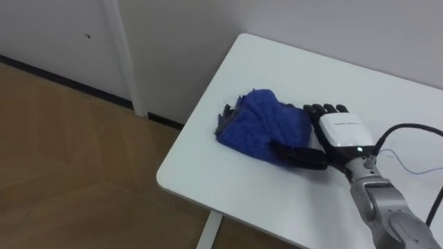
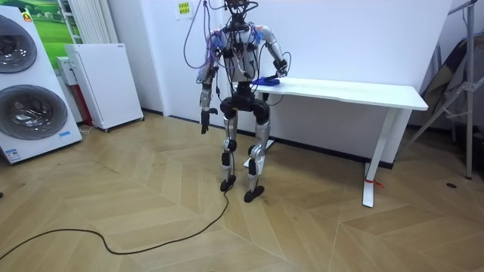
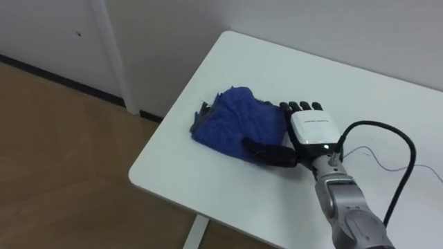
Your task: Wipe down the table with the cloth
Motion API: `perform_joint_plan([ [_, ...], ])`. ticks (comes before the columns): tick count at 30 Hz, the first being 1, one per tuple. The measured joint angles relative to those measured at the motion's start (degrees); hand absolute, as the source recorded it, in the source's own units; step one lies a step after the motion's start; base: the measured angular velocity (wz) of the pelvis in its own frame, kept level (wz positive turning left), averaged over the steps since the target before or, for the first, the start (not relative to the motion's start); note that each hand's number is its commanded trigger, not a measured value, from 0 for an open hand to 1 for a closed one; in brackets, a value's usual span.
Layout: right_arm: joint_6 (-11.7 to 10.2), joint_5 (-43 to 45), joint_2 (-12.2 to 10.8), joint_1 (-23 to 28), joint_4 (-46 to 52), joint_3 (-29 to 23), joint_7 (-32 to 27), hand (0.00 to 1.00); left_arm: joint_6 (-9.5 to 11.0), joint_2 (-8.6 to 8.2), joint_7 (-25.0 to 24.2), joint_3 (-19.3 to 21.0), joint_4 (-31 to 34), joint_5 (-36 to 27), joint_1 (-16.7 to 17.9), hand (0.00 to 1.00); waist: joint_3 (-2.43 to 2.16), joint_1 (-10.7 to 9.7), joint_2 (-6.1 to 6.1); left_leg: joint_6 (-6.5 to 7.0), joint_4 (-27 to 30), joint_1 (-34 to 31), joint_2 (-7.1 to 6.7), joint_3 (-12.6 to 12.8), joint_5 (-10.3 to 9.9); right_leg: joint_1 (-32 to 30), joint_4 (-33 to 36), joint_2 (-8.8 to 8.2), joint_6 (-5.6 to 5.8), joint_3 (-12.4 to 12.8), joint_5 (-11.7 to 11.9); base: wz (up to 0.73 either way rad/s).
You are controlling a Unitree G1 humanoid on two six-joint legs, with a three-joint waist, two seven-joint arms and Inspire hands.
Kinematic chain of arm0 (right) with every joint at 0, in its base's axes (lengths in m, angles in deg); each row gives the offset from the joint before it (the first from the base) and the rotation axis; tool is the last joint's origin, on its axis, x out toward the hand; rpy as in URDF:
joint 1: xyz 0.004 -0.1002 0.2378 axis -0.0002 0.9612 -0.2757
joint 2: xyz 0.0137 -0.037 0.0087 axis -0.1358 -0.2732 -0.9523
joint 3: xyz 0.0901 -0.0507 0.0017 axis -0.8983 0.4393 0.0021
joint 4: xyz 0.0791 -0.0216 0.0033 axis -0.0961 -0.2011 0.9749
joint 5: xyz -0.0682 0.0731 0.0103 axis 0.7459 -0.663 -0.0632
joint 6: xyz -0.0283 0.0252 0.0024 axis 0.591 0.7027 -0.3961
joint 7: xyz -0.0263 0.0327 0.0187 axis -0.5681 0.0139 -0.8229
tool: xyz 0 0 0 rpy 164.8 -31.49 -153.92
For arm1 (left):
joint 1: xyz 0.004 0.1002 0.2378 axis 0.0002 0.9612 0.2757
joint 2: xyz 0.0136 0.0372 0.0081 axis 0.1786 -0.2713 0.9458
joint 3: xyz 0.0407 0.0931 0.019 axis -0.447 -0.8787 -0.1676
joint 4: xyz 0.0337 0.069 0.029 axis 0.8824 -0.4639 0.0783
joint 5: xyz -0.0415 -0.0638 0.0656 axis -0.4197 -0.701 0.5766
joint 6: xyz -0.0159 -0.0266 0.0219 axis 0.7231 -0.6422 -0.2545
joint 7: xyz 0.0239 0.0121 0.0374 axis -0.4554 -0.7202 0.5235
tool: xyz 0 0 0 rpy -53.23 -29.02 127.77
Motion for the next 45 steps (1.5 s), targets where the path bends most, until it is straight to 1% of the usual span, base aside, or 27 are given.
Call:
perform_joint_plan([
  [4, -0.77, 0.86, 0.0, 0.83, 0.12, -0.01, -0.31, 0.0, 0.08, 0.02, 0.02, 0.02, 0.0, 0.16, 0.04, 0.0, 0.13, -0.05, 0.25, 0.0, 0.01, 0.31, 0.0, 0.0, 0.0, 0.51, -0.02, -0.01, 0.01, -0.1, 0.0, 0.0],
  [9, -1.64, 2.16, 0.01, 1.77, 2.73, -0.01, -1.1, 0.0, 0.26, 0.02, -0.07, 0.02, -0.15, 0.1, 0.09, 0.0, 0.11, 0.01, 0.33, 0.02, 0.02, 0.29, -0.01, -0.03, 0.01, 0.54, 0.01, -0.06, 0.01, -0.27, 0.0, 0.0],
  [10, -2.26, 2.17, 0.0, 1.92, 3.37, -0.01, -1.75, 0.0, 0.26, 0.01, -0.12, 0.02, -0.16, 0.1, 0.17, 0.0, 0.11, 0.01, 0.33, 0.02, 0.02, 0.3, -0.02, -0.07, 0.01, 0.55, 0.01, -0.06, 0.01, -0.29, 0.0, 0.0],
  [12, -2.71, 2.17, 0.01, 1.92, 3.88, -0.01, -2.61, 0.0, 0.26, 0.0, -0.19, 0.01, -0.16, 0.09, 0.23, 0.0, 0.08, -0.02, 0.31, 0.02, 0.03, 0.35, -0.06, -0.17, 0.02, 0.67, 0.0, -0.07, 0.01, -0.34, 0.0, 0.02],
  [17, -2.77, 2.15, 0.0, 1.92, 4.27, -0.01, -3.5, 0.0, 0.23, -0.01, -0.2, 0.01, -0.16, 0.09, 0.34, 0.0, 0.03, -0.02, 0.28, 0.07, 0.06, 0.44, -0.17, -0.67, 0.04, 1.0, -0.02, -0.1, 0.01, -0.72, 0.0, 0.05],
  [19, -2.77, 2.14, 0.0, 1.92, 4.26, -0.02, -3.5, 0.0, 0.2, -0.01, -0.21, 0.01, -0.15, 0.09, 0.48, 0.0, 0.05, -0.05, 0.29, 0.08, 0.13, 0.43, -0.27, -1.08, 0.05, 1.3, -0.04, -0.13, 0.01, -1.24, 0.0, 0.09],
  [23, -2.67, 2.09, 0.0, 1.87, 4.27, -0.29, -3.49, 0.0, 0.01, -0.02, -0.55, -0.01, -0.16, -0.03, 0.75, 0.0, 0.04, 0.08, 0.28, 0.09, 0.17, 0.24, -0.35, -1.4, 0.06, 1.41, -0.03, -0.16, 0.05, -1.33, -0.02, 0.05],
  [27, -2.34, 1.85, 0.0, 1.79, 4.21, -0.29, -3.49, 0.0, -0.18, -0.05, -1.8, -0.02, -0.14, 0.0, 1.54, 0.0, 0.21, 0.65, 0.54, 0.09, 0.39, 0.37, -0.37, -1.4, 0.06, 1.4, -0.02, -0.19, 0.05, -1.32, -0.02, 0.0],
  [30, -1.83, 1.63, 0.0, 1.73, 3.29, -0.27, -3.48, 0.0, -0.19, -0.11, -2.57, -0.26, -0.09, -0.09, 1.54, 0.0, 0.23, 1.66, 0.57, 0.09, 0.43, 0.42, -0.38, -1.4, 0.06, 1.28, -0.04, -0.19, 0.05, -1.26, -0.02, 0.0],
  [32, -1.51, 1.07, 0.0, 1.53, 2.33, -0.25, -3.46, 0.0, -0.19, -0.08, -2.58, -1.22, -0.09, -0.17, 1.54, 0.0, 0.41, 1.88, 0.83, 0.09, 0.57, 0.41, -0.4, -1.43, 0.06, 1.25, -0.04, -0.2, 0.05, -1.3, -0.02, 0.0],
  [34, -0.99, 0.6, 0.0, 1.44, 2.25, -0.16, -3.39, 0.0, -0.18, -0.08, -2.59, -1.86, -0.1, -0.14, 1.52, 0.0, 0.24, 2.58, 0.56, 0.09, 0.64, 0.08, -0.39, -1.49, 0.06, 0.94, -0.02, -0.18, 0.05, -1.31, -0.02, 0.0],
  [38, -0.48, 0.78, 0.0, 0.58, 0.25, -0.16, -3.37, 0.0, -0.22, -0.03, -2.7, -2.12, -0.1, 0.02, 1.65, 0.0, 0.29, 3.29, 0.45, 0.12, 1.08, -0.7, -0.53, -1.89, 0.08, 0.57, 0.02, -0.24, 0.05, -1.76, -0.02, 0.06],
  [40, 0.32, 0.68, 0.0, 0.44, 0.12, -0.17, -3.28, 0.0, -0.3, 0.02, -2.74, -2.07, -0.09, 0.02, 1.84, 0.0, 0.32, 3.68, 0.28, 0.17, 1.11, -0.89, -0.65, -2.28, 0.14, 0.75, 0.02, -0.29, 0.07, -2.41, -0.03, 0.12],
  [44, 0.35, 0.61, 0.0, 0.37, 0.05, -0.18, -3.28, 0.0, -0.71, 0.02, -2.82, -2.06, 0.07, 0.07, 2.0, 0.0, 0.34, 4.55, 0.28, 0.16, 1.17, -0.89, -0.75, -2.93, 0.15, 0.89, -0.02, -0.26, 0.07, -2.95, -0.03, 0.08],
  [45, 0.29, 0.16, 0.0, 0.2, -0.35, -0.18, -3.28, 0.0, -0.77, 0.04, -2.84, -2.05, 0.26, 0.1, 2.14, 0.0, 0.59, 4.82, 0.67, 0.16, 1.29, -0.9, -0.77, -3.11, 0.15, 1.11, -0.03, -0.25, 0.07, -2.98, -0.03, 0.1],
])
